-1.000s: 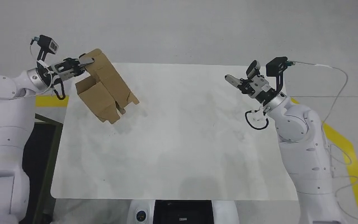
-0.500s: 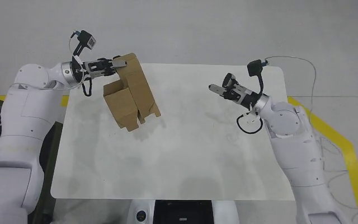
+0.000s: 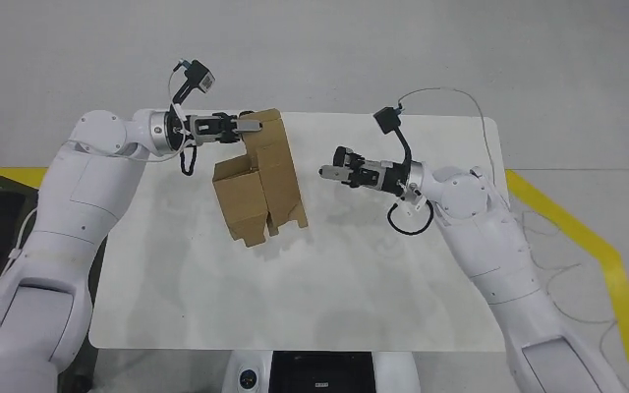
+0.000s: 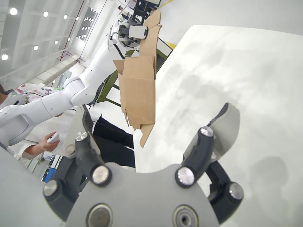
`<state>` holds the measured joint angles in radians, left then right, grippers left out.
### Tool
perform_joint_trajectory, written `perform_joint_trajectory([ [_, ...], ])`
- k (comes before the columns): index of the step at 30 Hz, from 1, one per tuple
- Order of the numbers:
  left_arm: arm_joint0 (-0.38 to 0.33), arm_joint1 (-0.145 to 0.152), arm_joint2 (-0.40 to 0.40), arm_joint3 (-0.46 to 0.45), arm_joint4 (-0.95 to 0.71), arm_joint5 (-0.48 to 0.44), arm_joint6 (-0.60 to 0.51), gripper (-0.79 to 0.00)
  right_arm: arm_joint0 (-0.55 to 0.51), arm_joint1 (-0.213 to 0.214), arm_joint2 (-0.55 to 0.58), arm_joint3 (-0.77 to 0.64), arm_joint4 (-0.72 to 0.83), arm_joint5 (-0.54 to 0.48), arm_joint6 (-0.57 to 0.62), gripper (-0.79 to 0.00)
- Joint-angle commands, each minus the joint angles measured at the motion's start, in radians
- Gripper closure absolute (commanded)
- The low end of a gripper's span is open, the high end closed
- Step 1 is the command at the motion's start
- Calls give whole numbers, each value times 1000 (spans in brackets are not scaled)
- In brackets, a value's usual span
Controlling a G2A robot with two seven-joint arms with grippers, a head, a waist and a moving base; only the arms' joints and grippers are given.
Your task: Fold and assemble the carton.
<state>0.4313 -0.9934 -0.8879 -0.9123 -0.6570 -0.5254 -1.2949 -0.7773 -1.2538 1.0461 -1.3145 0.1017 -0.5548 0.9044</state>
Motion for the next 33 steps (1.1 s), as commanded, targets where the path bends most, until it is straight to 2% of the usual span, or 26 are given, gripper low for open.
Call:
perform_joint_trajectory([
  [1, 0, -5, 13, -10, -7, -2, 2, 0, 14, -7, -30, 9, 24, -7, 13, -785],
  [11, 1, -22, 54, -56, -45, 7, -6, 0, 87, -38, -120, 82, 80, -39, 32, -785],
  [15, 3, -25, 63, -66, -48, 9, -8, 0, 106, -44, -138, 107, 102, -45, 57, -391],
  [21, 2, -29, 71, -80, -59, 17, -17, 0, 124, -51, -152, 136, 125, -49, 77, -206],
  [26, 3, -30, 71, -89, -69, 23, -23, 0, 136, -55, -160, 156, 131, -42, 84, 0],
  [30, 4, -31, 68, -93, -75, 22, -22, 0, 142, -58, -165, 167, 137, -41, 88, 0],
  [31, 4, -31, 67, -101, -81, 23, -23, -154, 143, -59, -166, 169, 139, -40, 89, 0],
  [32, 3, -30, 65, -105, -81, 24, -24, -434, 144, -60, -167, 171, 142, -40, 89, 0],
  [33, 2, -29, 61, -104, -83, 25, -25, -785, 145, -61, -168, 173, 143, -40, 89, 0],
])
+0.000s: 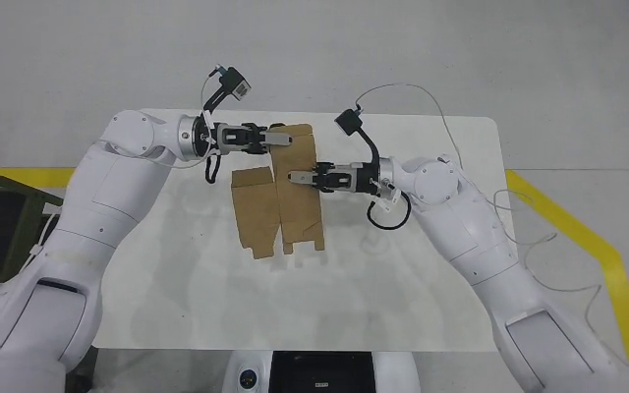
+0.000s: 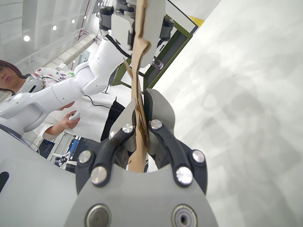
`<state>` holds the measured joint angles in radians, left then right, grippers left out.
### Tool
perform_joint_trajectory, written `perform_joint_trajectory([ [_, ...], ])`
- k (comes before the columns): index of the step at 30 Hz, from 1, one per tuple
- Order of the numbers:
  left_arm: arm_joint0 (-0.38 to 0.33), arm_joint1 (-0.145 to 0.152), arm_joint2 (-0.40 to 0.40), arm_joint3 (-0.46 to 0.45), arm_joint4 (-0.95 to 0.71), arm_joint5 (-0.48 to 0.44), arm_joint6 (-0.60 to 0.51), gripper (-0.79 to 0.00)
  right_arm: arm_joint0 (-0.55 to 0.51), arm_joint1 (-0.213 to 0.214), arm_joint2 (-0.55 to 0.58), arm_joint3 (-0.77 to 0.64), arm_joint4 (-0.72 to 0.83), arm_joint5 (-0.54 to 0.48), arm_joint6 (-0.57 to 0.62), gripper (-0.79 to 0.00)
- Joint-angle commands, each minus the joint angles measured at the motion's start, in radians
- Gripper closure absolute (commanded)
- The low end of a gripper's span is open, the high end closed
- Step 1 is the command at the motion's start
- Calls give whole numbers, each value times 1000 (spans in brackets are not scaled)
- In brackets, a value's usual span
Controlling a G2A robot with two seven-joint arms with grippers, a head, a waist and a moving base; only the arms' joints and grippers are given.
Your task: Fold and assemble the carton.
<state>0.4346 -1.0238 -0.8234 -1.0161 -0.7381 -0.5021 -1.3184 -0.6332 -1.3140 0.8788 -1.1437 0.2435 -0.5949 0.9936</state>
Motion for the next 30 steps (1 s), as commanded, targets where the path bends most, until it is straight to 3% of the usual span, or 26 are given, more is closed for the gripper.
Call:
perform_joint_trajectory([
  [1, -1, 2, -7, 1, -9, 4, -4, -785, 2, -2, -1, 4, 5, 1, -1, 0],
  [9, -9, 14, -49, 0, 68, -111, 111, -785, 7, -7, 8, 25, 16, 22, -49, 0],
  [15, 10, 30, -66, 55, 136, -182, 183, -785, -13, -3, 42, 2, 18, 63, -130, 0],
  [20, 29, 36, -80, 83, 117, -189, 190, -785, -37, 2, 77, -24, 3, 96, -203, 0],
  [30, 97, 52, -109, 45, 63, -141, 141, -785, -101, 7, 140, -79, -85, 216, -462, 0],
])
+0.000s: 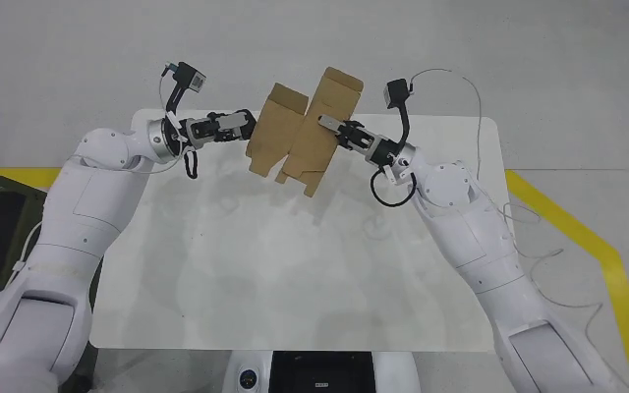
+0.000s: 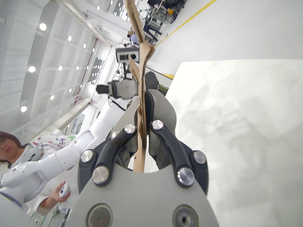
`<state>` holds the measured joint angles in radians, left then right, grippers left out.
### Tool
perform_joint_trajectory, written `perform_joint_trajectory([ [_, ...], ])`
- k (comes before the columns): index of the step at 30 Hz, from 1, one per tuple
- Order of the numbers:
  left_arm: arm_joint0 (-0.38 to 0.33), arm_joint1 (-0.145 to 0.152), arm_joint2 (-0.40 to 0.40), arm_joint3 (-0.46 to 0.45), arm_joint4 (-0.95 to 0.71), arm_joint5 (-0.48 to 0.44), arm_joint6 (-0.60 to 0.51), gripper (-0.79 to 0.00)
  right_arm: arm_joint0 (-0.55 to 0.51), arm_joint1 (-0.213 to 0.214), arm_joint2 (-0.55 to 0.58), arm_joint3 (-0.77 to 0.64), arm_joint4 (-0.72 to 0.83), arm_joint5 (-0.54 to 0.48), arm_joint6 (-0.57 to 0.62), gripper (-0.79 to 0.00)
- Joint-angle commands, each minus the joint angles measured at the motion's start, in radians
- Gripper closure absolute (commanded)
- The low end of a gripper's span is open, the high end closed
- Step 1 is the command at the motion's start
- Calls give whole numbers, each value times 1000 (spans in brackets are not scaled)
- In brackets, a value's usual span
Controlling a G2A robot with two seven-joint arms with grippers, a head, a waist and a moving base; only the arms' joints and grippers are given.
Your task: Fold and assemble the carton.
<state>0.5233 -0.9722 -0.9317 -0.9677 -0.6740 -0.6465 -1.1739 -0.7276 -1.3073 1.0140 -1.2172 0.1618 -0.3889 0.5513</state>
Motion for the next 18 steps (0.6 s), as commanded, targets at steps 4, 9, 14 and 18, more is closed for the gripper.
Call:
perform_joint_trajectory([
  [4, 30, -1, -1, -6, -27, 15, -15, -785, -34, 0, 21, -34, -4, 44, -74, 0],
  [9, 41, -13, 7, -3, -59, 29, -28, -785, -59, 0, 36, -67, -21, 72, -114, 0],
  [14, 51, -24, 10, -7, -77, 30, -30, -453, -81, -1, 45, -99, -27, 87, -124, 0],
  [18, 51, -34, 15, -4, -79, 38, -19, -271, -96, -1, 52, -119, -27, 97, -123, 0],
])
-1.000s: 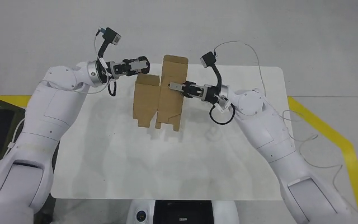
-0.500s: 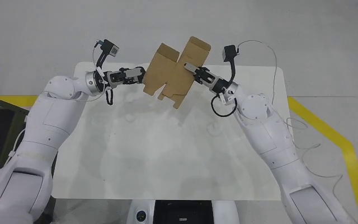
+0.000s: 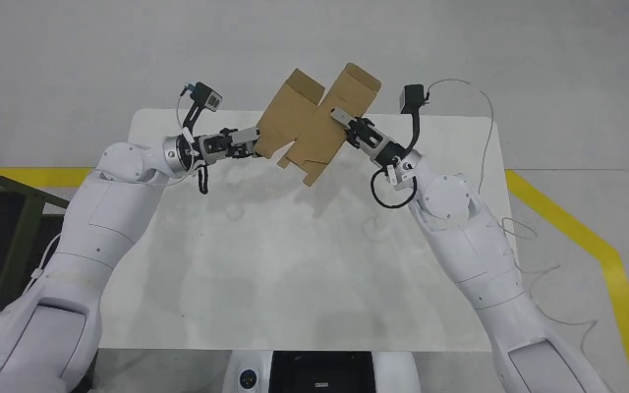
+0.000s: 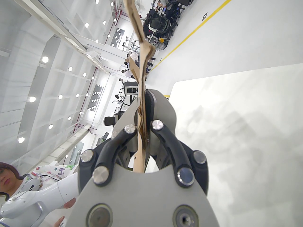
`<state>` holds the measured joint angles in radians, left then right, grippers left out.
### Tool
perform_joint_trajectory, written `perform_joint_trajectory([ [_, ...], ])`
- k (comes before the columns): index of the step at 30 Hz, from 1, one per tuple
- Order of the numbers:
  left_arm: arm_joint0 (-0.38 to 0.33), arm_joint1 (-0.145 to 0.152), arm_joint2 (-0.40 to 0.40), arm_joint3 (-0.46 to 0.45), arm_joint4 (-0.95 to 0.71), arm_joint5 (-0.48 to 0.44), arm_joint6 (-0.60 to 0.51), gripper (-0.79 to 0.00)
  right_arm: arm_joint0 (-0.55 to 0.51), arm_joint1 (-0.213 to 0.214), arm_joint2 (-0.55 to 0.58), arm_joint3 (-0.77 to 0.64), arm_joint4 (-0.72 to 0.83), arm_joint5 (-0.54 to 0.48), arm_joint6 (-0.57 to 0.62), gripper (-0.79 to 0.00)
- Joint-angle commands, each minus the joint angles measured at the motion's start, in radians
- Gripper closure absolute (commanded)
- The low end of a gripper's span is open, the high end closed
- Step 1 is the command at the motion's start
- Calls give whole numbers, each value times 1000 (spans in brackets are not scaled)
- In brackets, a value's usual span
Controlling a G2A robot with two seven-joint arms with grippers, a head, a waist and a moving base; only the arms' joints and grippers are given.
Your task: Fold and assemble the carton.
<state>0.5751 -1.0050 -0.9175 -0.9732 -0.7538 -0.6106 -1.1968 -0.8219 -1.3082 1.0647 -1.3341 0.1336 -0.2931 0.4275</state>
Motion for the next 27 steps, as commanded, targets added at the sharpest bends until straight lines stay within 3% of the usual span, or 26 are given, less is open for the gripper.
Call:
perform_joint_trajectory([
  [1, -1, -5, 2, 2, 1, 3, 7, -246, -5, 0, 3, -7, 0, 4, 1, 0],
  [3, -2, -10, 3, 3, -2, 7, 11, -166, -12, 0, 6, -17, -2, 7, 4, 0],
  [5, -2, -14, 3, 4, -6, 10, 12, 0, -18, 0, 9, -24, -2, 10, 7, 0],
  [15, 3, -25, -16, -1, -10, 20, -5, 0, -39, 0, 27, -49, -6, 20, 19, 0],
  [16, 4, -26, -19, -1, -9, 23, -6, 0, -40, 0, 29, -50, -7, 20, 20, -259],
  [17, 5, -26, -21, -1, -7, 25, -6, 0, -40, 0, 31, -52, -7, 21, 21, -785],
  [22, -3, -25, -37, 15, 24, 48, -21, 0, -38, 2, 54, -54, 6, 19, 45, -785],
  [27, -24, -17, -67, 54, 41, 78, -80, 0, -32, 14, 97, -42, 37, -3, 167, -785],
])
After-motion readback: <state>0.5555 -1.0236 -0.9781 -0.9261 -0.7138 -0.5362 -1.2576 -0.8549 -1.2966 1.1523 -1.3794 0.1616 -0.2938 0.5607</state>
